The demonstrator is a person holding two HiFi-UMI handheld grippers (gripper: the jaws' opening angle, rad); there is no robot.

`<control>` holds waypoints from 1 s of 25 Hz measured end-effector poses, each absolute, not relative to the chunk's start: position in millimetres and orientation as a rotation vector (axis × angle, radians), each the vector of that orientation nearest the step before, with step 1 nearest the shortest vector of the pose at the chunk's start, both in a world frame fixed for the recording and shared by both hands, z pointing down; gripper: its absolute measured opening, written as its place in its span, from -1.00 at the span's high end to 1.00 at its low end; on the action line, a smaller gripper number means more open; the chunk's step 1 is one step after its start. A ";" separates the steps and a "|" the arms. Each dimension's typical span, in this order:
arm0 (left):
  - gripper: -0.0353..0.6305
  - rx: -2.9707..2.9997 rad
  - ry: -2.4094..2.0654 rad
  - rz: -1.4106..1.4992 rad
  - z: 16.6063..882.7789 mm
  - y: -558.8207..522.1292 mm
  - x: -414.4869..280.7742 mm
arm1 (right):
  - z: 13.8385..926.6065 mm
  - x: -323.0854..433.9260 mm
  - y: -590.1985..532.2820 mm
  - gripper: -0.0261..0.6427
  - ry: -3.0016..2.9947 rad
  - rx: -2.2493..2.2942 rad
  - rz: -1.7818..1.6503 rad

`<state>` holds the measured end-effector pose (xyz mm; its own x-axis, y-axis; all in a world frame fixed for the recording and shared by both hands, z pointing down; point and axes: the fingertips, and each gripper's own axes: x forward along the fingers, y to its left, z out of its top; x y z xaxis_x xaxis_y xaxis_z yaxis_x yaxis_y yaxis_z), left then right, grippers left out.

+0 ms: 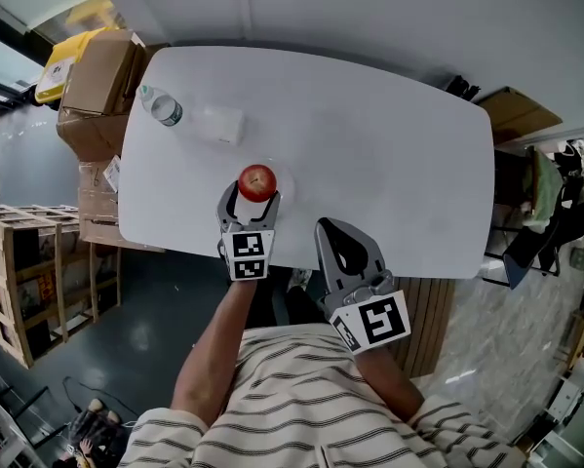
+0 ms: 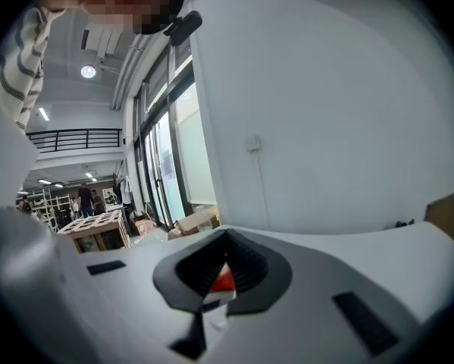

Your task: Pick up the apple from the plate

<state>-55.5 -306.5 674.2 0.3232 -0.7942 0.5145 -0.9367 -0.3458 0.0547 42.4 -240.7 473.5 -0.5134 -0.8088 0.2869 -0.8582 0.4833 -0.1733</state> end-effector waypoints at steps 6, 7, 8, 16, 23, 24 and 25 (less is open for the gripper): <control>-0.20 2.266 -1.582 0.513 637.1 -302.6 -60.7 | 461.2 38.2 -233.4 0.89 -2.598 1.456 0.405; -0.20 2.271 -1.587 0.494 629.5 -302.0 -61.2 | 458.7 37.6 -232.6 0.89 -2.604 1.456 0.399; -0.20 2.278 -1.589 0.471 621.5 -301.0 -61.2 | 456.3 37.2 -231.8 0.89 -2.610 1.456 0.392; -0.20 2.314 -1.607 0.377 559.5 -283.4 -59.8 | 438.0 31.5 -224.8 0.89 -2.623 1.455 0.308; -0.20 2.324 -1.644 0.276 504.7 -271.2 -67.7 | 426.1 30.9 -225.3 0.88 -2.641 1.471 0.284; -0.20 2.330 -1.650 0.261 495.7 -269.4 -69.1 | 424.5 29.5 -225.5 0.88 -2.649 1.466 0.289; -0.20 2.337 -1.656 0.249 486.8 -267.6 -70.1 | 422.9 28.6 -225.7 0.88 -2.657 1.463 0.295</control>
<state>-70.1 -267.6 486.8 0.3333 -0.8972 0.2899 -0.9427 -0.3129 0.1154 28.6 -225.7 422.9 -0.5358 -0.8260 0.1750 -0.8442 0.5216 -0.1234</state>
